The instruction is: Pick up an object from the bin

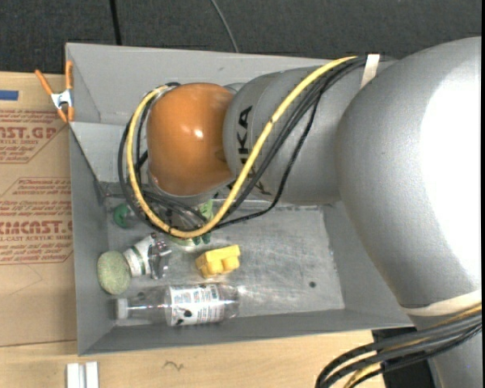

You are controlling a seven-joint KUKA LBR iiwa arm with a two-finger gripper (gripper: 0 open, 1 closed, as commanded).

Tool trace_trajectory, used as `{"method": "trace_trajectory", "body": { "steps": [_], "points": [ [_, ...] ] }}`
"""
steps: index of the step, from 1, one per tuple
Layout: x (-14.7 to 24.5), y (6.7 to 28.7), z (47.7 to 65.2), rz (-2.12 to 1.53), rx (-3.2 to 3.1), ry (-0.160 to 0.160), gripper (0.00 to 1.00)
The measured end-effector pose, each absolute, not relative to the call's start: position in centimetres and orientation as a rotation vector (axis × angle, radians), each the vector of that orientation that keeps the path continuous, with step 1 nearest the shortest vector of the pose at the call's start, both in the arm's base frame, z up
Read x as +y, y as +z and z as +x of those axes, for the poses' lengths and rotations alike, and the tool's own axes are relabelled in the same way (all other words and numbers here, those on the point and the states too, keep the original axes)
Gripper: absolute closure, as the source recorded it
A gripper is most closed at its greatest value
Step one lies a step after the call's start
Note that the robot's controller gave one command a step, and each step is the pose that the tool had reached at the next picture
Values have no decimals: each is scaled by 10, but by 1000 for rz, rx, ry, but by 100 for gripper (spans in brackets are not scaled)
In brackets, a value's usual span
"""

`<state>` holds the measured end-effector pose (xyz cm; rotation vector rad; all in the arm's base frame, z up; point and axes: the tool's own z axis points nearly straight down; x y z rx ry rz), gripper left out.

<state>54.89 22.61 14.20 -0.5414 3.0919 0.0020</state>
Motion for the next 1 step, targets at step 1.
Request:
{"method": "trace_trajectory", "body": {
  "steps": [1],
  "points": [
    [216,132,549,-839,3025,1,0]
  ]
}}
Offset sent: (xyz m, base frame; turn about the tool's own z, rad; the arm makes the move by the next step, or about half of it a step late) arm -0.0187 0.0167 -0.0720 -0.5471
